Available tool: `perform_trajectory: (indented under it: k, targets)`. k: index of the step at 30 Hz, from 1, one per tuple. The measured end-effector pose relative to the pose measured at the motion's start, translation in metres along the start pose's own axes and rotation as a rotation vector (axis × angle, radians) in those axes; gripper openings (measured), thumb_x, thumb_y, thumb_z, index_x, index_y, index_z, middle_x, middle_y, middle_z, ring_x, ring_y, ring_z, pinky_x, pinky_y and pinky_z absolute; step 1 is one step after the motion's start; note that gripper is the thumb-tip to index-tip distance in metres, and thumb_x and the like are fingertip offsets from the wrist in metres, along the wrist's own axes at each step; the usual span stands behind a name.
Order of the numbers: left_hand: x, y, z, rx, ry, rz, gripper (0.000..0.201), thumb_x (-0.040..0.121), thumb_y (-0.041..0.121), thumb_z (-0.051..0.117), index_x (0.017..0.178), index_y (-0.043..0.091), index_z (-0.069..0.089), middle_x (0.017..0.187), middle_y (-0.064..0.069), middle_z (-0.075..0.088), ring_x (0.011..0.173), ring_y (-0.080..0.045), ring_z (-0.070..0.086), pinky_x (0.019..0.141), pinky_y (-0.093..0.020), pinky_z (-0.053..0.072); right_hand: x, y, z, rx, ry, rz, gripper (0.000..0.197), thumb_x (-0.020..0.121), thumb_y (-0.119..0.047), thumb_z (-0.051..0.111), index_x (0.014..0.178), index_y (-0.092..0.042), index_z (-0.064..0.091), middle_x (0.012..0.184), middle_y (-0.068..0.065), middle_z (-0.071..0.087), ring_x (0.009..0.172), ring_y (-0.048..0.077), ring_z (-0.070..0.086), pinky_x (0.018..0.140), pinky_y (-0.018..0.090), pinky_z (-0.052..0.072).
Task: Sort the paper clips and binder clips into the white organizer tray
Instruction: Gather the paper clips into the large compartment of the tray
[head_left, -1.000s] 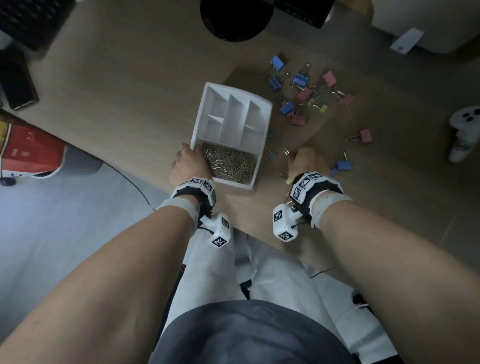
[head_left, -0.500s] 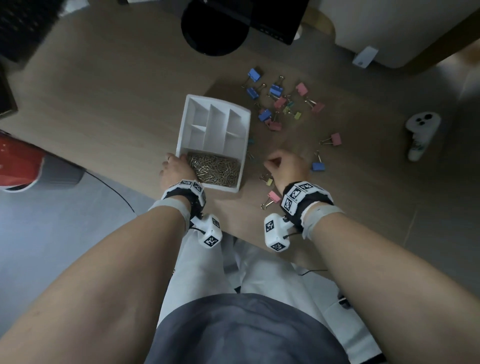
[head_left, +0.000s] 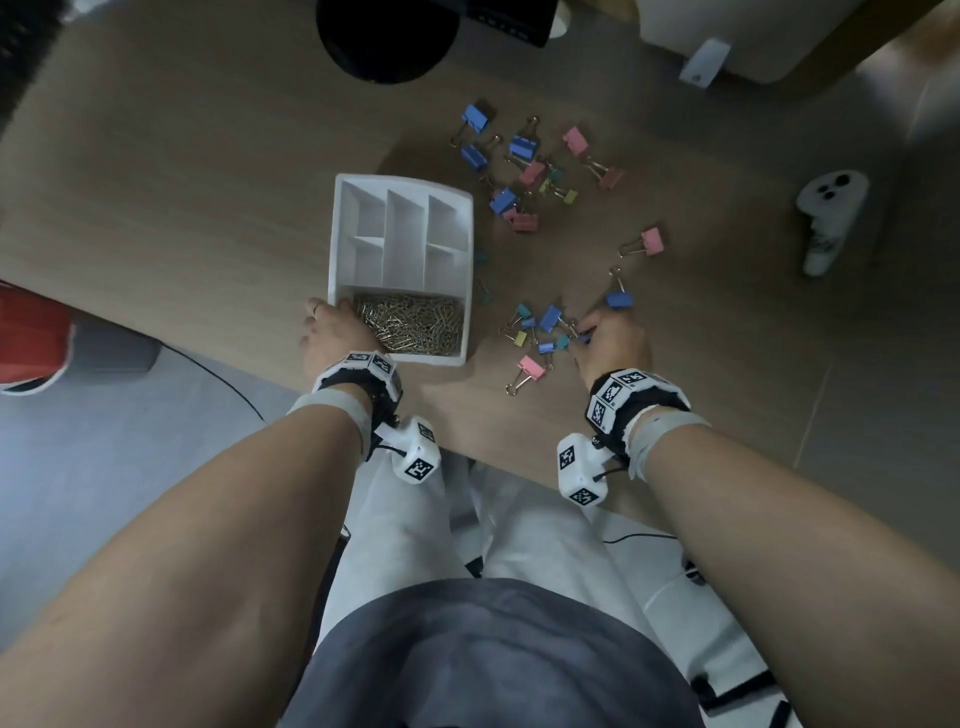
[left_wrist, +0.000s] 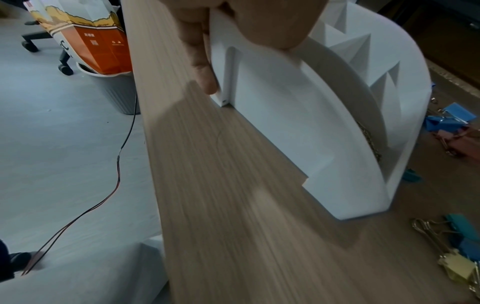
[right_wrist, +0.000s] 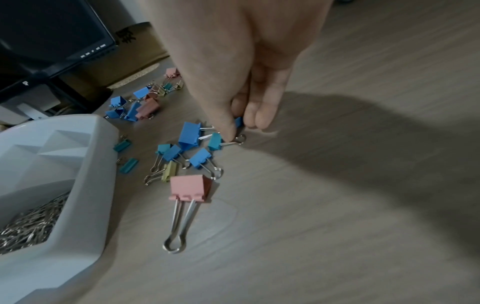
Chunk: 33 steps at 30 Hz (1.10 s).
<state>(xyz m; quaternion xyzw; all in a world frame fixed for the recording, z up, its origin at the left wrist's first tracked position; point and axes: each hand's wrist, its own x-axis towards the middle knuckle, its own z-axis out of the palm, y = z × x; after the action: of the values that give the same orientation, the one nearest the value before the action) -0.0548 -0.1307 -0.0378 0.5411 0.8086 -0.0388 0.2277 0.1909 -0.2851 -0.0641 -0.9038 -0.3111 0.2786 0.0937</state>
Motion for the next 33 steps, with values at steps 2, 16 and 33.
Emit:
perform_trajectory:
  k: [2,16,33]
  targets:
    - [-0.001,0.001,0.0,0.005,0.002,0.003,0.042,0.102,0.033,0.027,0.13,0.003,0.038,0.13,-0.02,0.052,0.118,-0.038,0.051,0.091,-0.046,0.041,0.0,0.0,-0.005,0.044,0.003,-0.003,0.012,0.082,-0.02,0.075,0.094,-0.02,0.073,0.097,0.003,0.073,0.086,0.025,0.068,0.072,0.026,0.049]
    - [-0.003,0.002,0.007,0.089,-0.021,0.034,0.043,0.103,0.031,0.027,0.133,0.003,0.037,0.132,-0.019,0.048,0.117,-0.039,0.049,0.093,-0.046,0.041,0.007,0.009,-0.027,0.12,0.191,0.134,0.012,0.092,-0.023,0.063,0.103,-0.027,0.063,0.102,-0.001,0.067,0.088,0.025,0.064,0.067,0.032,0.048]
    - [-0.002,0.002,0.002,0.037,-0.004,0.03,0.039,0.101,0.031,0.028,0.126,0.005,0.043,0.127,-0.016,0.053,0.115,-0.036,0.052,0.09,-0.043,0.041,-0.002,-0.016,0.002,-0.005,0.071,-0.04,0.027,0.094,-0.025,0.063,0.121,-0.023,0.059,0.121,0.009,0.061,0.111,0.032,0.058,0.081,0.038,0.047]
